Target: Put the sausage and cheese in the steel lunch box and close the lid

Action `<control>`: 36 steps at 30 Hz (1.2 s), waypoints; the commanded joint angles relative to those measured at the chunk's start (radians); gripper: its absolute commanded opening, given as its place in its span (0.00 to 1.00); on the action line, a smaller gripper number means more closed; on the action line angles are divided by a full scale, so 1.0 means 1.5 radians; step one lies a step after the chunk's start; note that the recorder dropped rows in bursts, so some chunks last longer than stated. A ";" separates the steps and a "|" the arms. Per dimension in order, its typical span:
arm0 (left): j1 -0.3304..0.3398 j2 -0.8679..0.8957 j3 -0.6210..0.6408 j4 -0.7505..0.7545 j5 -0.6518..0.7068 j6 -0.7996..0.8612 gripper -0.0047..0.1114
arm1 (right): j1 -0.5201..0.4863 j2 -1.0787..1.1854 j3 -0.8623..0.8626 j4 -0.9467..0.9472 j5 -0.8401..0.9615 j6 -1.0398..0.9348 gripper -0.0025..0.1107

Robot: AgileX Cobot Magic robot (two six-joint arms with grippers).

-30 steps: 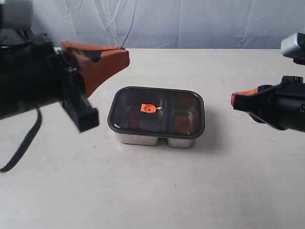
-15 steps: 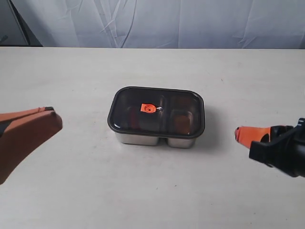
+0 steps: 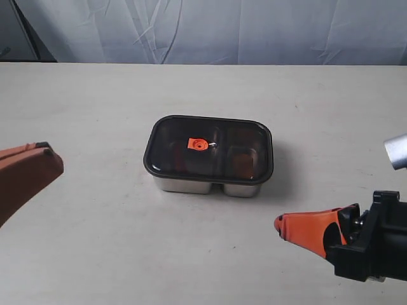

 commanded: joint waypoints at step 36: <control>0.425 -0.300 0.158 0.104 0.043 -0.006 0.04 | -0.001 -0.323 0.060 1.110 0.516 -0.380 0.01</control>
